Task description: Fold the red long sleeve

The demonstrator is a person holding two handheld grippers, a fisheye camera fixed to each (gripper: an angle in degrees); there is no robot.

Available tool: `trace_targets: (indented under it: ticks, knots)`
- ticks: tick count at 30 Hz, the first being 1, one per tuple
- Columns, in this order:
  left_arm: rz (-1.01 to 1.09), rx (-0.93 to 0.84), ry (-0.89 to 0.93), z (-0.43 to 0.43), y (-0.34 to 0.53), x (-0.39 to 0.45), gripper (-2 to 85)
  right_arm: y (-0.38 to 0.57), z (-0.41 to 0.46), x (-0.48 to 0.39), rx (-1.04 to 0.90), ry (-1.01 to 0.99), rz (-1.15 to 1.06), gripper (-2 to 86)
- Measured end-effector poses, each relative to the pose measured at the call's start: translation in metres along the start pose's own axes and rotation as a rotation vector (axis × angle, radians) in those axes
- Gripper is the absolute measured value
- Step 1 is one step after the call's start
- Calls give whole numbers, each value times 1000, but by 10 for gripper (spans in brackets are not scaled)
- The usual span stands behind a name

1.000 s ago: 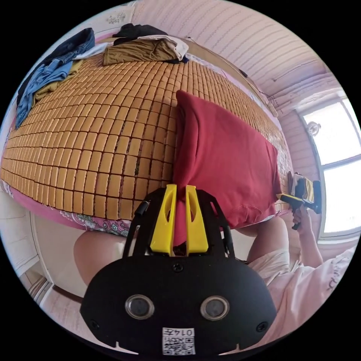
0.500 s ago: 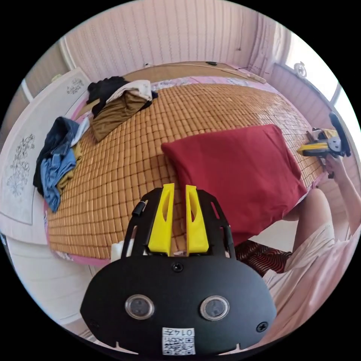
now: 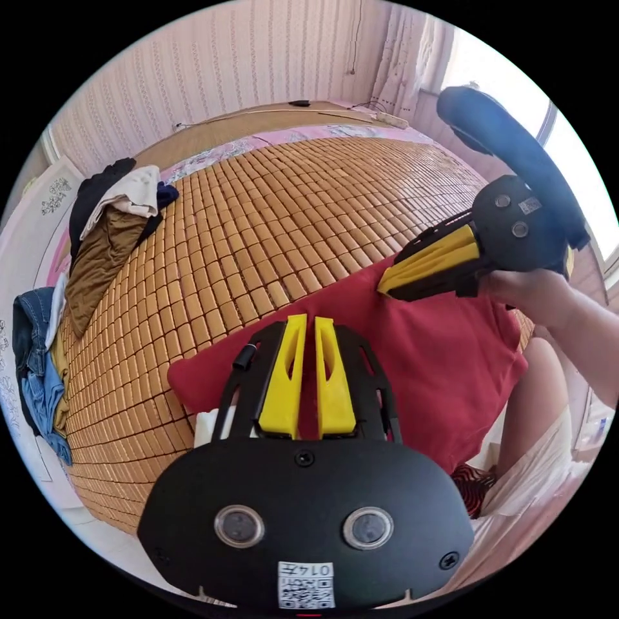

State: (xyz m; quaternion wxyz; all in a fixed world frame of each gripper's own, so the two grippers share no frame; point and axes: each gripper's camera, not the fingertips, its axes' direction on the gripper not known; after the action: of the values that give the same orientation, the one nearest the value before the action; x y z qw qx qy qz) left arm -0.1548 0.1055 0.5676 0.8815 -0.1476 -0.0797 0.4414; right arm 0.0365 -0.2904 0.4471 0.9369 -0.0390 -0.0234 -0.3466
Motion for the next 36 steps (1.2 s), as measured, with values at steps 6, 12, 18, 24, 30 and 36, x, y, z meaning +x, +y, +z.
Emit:
trace_targets:
  ticks: [6,12,18,24,30,36]
  knots:
    - [71,-35,-46,16,-10,34,-8,-28,7,-19,-16,-34,-44,-5]
    - [8,14,10,7,5,21,-9,-26,0,-1,14,-92,19,-5]
    - [-169,-4,-58,4,47,-29,-9,47,0,74,-27,63,306,-5]
    - [-166,-11,-30,0,46,-29,-8,63,24,105,-21,-152,431,-4]
    - [90,54,113,-41,71,64,-9,41,-30,30,93,-90,163,-4]
    - [249,-128,175,0,117,149,-9,-17,29,-56,-99,24,-134,-5]
